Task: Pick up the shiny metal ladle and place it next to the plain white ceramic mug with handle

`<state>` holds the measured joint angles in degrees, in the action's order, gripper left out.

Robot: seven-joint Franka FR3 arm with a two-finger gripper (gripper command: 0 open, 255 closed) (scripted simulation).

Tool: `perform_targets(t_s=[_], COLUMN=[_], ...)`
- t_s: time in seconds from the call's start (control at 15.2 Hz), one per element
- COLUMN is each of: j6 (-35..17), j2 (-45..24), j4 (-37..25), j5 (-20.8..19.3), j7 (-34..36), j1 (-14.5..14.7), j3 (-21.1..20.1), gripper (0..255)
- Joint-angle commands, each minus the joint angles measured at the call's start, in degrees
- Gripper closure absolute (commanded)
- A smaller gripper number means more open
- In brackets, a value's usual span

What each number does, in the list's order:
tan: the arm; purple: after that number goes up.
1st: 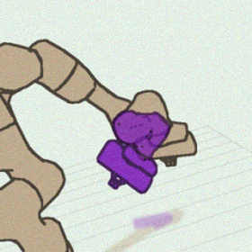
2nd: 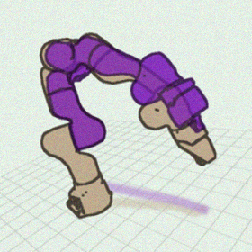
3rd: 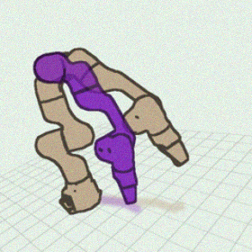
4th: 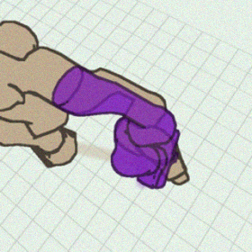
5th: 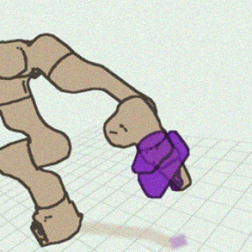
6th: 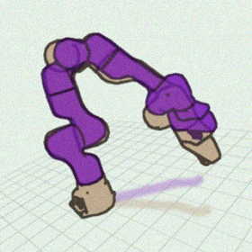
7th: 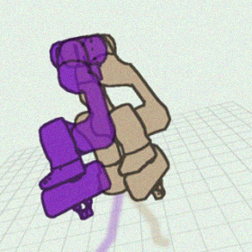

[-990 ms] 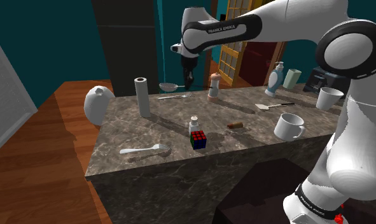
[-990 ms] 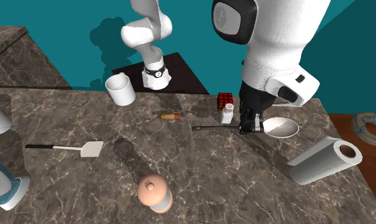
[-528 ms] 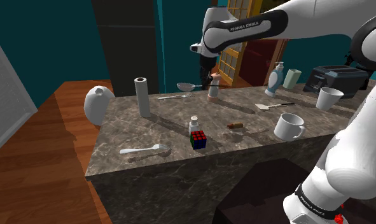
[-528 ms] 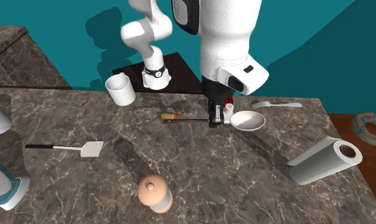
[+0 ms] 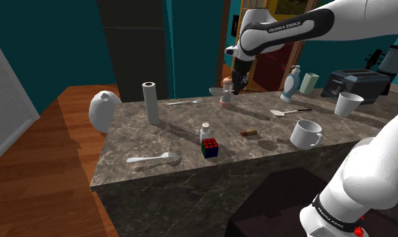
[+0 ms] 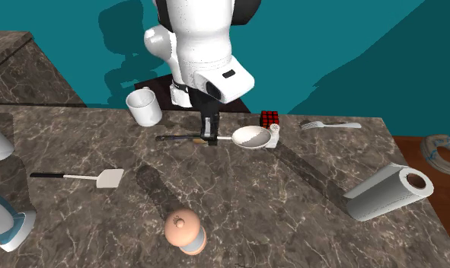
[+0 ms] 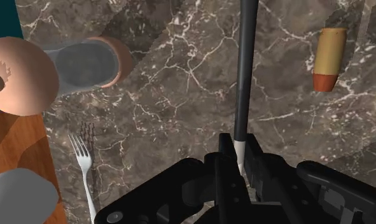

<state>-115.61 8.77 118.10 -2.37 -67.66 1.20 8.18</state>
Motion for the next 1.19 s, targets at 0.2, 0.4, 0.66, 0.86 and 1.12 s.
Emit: perform_targets(t_s=[0.2,0.4,0.66,0.86,1.12], j6=[-0.3,-0.2,0.2,0.6,1.2], j2=[6.3,9.2,12.4,14.3,16.0], j4=[6.4,8.9,11.5,12.7,13.4], j5=[-1.2,-2.1,-3.6,-4.7,-6.3], j7=[-5.6,-9.1,-13.9,-17.6,-22.8], j1=[-2.8,-4.4,-6.8,-8.6,-10.9], j3=[3.5,5.8,9.1,11.8,15.5], gripper=[255,255,255,255,255])
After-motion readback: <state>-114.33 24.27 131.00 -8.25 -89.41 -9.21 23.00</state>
